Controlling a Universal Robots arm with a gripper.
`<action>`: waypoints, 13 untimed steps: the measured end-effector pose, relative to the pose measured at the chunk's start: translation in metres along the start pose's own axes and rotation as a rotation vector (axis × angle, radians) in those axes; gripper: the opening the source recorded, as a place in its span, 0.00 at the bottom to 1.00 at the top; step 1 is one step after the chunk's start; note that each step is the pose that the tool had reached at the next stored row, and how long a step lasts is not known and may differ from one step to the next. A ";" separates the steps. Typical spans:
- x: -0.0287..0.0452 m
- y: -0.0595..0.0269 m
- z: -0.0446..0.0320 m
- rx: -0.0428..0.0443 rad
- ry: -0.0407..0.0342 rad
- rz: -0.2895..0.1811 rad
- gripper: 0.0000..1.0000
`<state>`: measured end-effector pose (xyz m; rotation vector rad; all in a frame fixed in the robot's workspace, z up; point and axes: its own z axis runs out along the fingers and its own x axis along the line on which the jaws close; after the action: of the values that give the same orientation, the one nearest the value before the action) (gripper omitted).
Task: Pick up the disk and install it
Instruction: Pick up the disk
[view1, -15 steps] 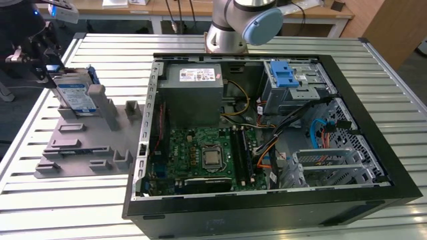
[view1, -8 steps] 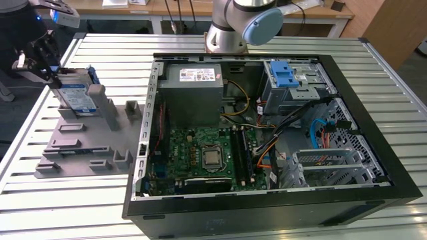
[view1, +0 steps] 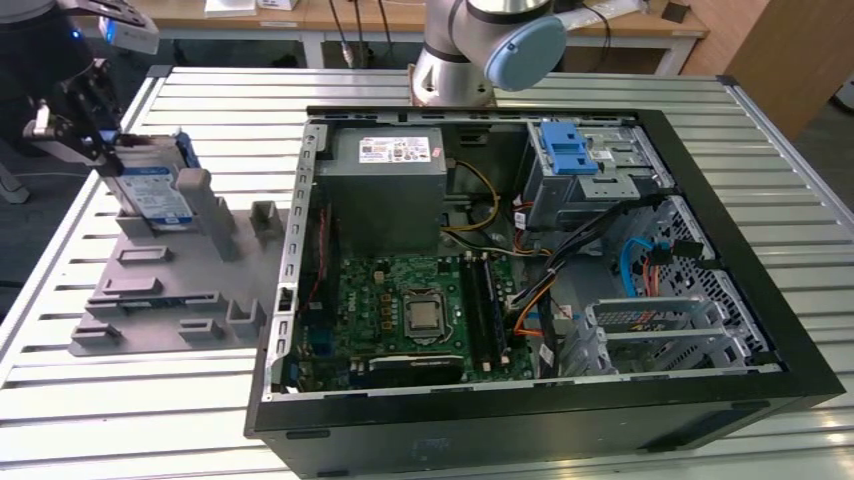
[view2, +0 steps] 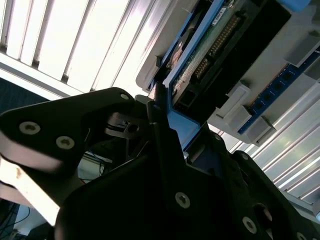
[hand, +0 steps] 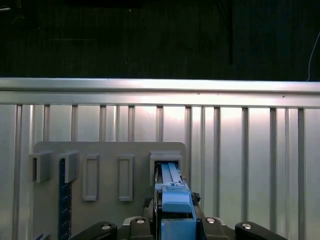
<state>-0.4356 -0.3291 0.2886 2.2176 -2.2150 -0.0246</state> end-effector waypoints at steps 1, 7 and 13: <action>0.0000 0.0000 -0.0004 0.0002 -0.0001 0.000 0.36; 0.0000 0.0001 -0.0049 0.0000 0.0000 0.000 0.36; -0.0001 0.0001 -0.0096 0.0002 -0.0001 0.000 0.36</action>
<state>-0.4356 -0.3291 0.2983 2.2178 -2.2151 -0.0245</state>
